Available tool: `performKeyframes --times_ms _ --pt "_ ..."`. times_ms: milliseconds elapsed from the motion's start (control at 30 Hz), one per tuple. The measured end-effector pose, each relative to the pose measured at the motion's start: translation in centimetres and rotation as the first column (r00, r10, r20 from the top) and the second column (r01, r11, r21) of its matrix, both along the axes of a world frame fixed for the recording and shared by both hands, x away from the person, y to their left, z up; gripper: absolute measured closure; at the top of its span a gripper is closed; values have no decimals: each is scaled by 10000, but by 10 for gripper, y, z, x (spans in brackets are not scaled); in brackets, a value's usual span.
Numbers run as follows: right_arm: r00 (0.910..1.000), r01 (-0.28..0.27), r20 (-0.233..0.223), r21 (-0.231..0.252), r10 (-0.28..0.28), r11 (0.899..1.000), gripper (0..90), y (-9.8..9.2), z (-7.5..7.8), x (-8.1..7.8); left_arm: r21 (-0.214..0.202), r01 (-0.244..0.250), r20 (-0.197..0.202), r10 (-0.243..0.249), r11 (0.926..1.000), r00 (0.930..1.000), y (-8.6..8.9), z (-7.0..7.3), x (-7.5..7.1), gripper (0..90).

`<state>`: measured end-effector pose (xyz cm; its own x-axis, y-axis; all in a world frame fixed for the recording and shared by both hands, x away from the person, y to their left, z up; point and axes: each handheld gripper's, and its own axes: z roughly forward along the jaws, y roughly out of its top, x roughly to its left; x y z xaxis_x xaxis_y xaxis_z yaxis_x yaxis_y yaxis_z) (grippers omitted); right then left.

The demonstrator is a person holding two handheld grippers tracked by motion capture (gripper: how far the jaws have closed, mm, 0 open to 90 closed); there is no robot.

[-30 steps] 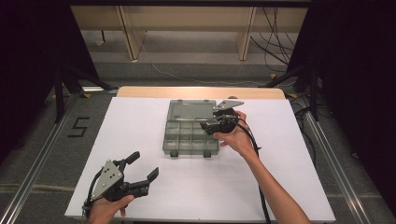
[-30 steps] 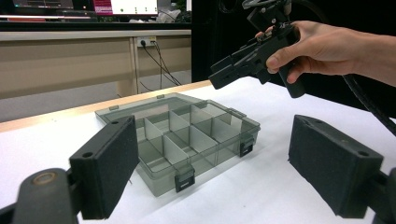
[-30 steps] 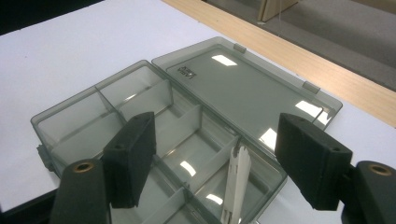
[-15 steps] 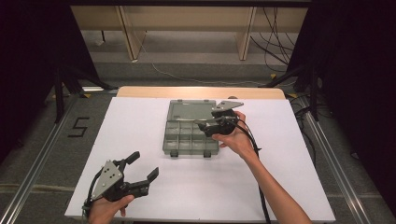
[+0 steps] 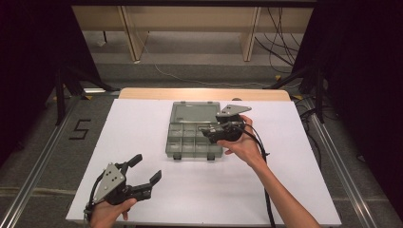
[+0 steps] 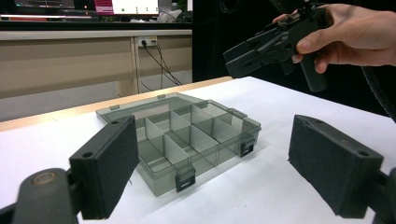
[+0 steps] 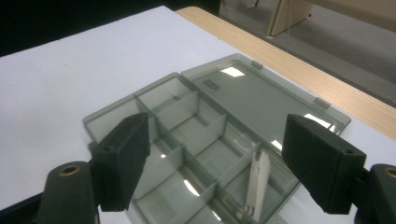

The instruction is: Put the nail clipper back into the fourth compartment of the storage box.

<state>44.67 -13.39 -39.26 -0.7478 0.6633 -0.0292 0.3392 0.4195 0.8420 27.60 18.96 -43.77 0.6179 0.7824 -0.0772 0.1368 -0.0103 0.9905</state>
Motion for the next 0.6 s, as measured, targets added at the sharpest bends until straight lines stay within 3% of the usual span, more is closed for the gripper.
performKeyframes --times_ms 200,500,600 --pt "9996 -157 255 181 152 9997 247 3 7 -10 39 -14 -36 14 10000 10000 0 0 0 156" --pt "9991 -328 287 535 313 9980 233 5 9 -20 11 -28 -54 28 10000 10000 0 0 0 156" --pt "9987 -392 343 455 377 9982 230 4 9 -21 33 -35 -77 35 10000 10000 0 0 0 156"
